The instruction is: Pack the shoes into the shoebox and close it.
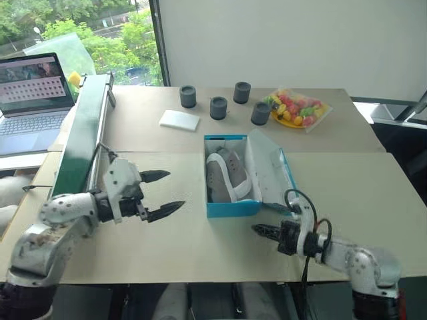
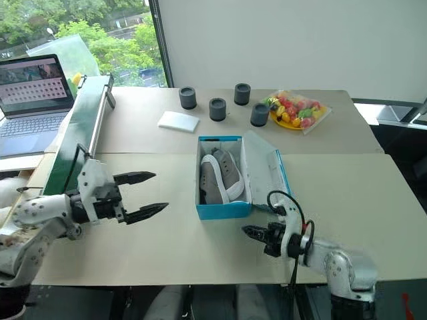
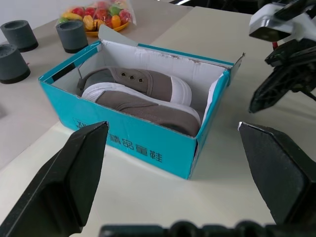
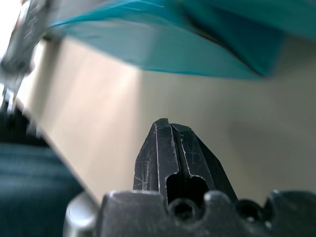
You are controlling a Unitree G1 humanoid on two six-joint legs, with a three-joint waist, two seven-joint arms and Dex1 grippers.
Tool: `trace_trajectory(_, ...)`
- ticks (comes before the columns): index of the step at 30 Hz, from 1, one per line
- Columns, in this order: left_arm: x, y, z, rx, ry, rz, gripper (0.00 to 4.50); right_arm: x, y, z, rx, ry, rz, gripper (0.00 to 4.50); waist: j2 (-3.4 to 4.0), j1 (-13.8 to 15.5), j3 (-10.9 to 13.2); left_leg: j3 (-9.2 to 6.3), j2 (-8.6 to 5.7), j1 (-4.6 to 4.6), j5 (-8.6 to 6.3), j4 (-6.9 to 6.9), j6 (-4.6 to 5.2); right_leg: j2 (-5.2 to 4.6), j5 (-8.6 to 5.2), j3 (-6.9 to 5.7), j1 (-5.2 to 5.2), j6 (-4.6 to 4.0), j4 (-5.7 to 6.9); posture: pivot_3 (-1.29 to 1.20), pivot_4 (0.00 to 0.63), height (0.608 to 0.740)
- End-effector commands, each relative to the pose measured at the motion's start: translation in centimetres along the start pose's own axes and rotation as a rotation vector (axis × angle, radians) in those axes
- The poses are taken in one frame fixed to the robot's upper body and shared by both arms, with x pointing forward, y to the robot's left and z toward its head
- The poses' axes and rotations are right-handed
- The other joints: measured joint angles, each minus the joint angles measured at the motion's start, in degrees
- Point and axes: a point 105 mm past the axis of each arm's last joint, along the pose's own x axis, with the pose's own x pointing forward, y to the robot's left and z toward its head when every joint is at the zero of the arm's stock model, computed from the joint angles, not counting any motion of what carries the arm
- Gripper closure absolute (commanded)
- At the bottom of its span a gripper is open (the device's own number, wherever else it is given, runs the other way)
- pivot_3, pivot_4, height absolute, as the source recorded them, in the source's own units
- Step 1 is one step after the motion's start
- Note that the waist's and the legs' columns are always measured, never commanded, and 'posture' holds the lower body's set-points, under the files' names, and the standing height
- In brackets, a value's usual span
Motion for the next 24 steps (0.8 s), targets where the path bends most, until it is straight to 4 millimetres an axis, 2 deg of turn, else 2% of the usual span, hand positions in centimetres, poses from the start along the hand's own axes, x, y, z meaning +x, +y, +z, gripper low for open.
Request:
trace_trajectory(1, -0.4, 0.6, 0.4, 0.045, -0.014, -0.053, 0.0, -1.0, -2.5, 1.3, 0.084, -0.175, -0.159, 4.49, 0.01, -0.09, 0.0, 0.0, 0.01, 0.0, 0.0, 0.0, 0.0, 0.01, 0.0, 0.0, 0.0, 0.0, -0.01, 0.0, 0.15, 0.74)
trace_trajectory(6, -0.3, 0.3, -0.8, 0.015, 0.012, -0.133, 0.0, -0.5, -5.7, -0.4, 0.244, -0.272, -0.312, 4.49, -0.12, -0.64, -0.14, 0.07, 0.1, 0.12, 0.0, -0.05, 0.0, 0.05, -0.02, 0.03, 0.07, 0.04, -0.02, 0.0, 0.15, 0.74)
trace_trajectory(10, 0.1, 0.0, -1.6, 0.0, 0.025, -0.166, 0.0, 0.9, -6.1, -0.6, 0.329, -0.318, -0.314, 4.49, -0.78, -1.29, -0.56, 0.14, 0.33, 0.39, 0.0, -0.11, 0.0, 0.08, -0.09, 0.05, 0.34, 0.16, -0.12, 0.0, 0.15, 0.74)
trace_trajectory(13, 0.3, -0.2, -1.9, 0.005, 0.035, -0.173, 0.0, 1.9, -6.9, -0.9, 0.382, -0.332, -0.339, 4.49, -0.99, -1.74, -0.69, 0.17, 0.7, 0.97, -0.02, -0.14, -0.03, 0.27, -0.08, -0.03, 1.18, 0.09, -0.87, 0.0, 0.15, 0.74)
trace_trajectory(16, 0.3, 0.1, -1.8, 0.01, 0.034, -0.167, 0.0, 2.8, -6.8, -1.1, 0.389, -0.312, -0.327, 4.49, -1.12, -1.93, -0.77, 0.11, 0.86, 1.2, -0.06, -0.16, -0.09, 0.04, -0.16, 0.05, 1.42, -0.08, -1.03, 0.0, 0.15, 0.74)
trace_trajectory(17, 0.2, 0.2, -1.7, 0.013, 0.034, -0.161, 0.0, 3.1, -6.7, -1.3, 0.39, -0.293, -0.319, 4.49, -1.15, -1.93, -0.79, 0.1, 0.87, 1.27, -0.3, -0.16, -0.49, -0.01, -0.17, 0.1, 1.51, -0.09, -1.09, 0.0, 0.15, 0.74)
trace_trajectory(19, 0.2, 0.4, -1.4, 0.017, 0.033, -0.154, 0.0, 3.5, -6.2, -2.2, 0.378, -0.224, -0.298, 4.49, -1.2, -1.9, -0.83, 0.08, 0.95, 1.34, -0.32, -0.16, -0.52, -0.01, -0.17, 0.1, 1.6, -0.1, -1.33, 0.0, 0.15, 0.74)
trace_trajectory(24, 0.3, 0.5, -1.3, 0.019, 0.03, -0.14, 0.0, 3.6, -5.1, -2.7, 0.309, -0.08, -0.212, 4.49, -1.25, -1.86, -0.88, 0.25, 1.14, 1.28, -0.31, -0.21, -0.5, -0.02, -0.03, 0.06, 1.62, -0.19, -1.65, 0.0, 0.15, 0.74)
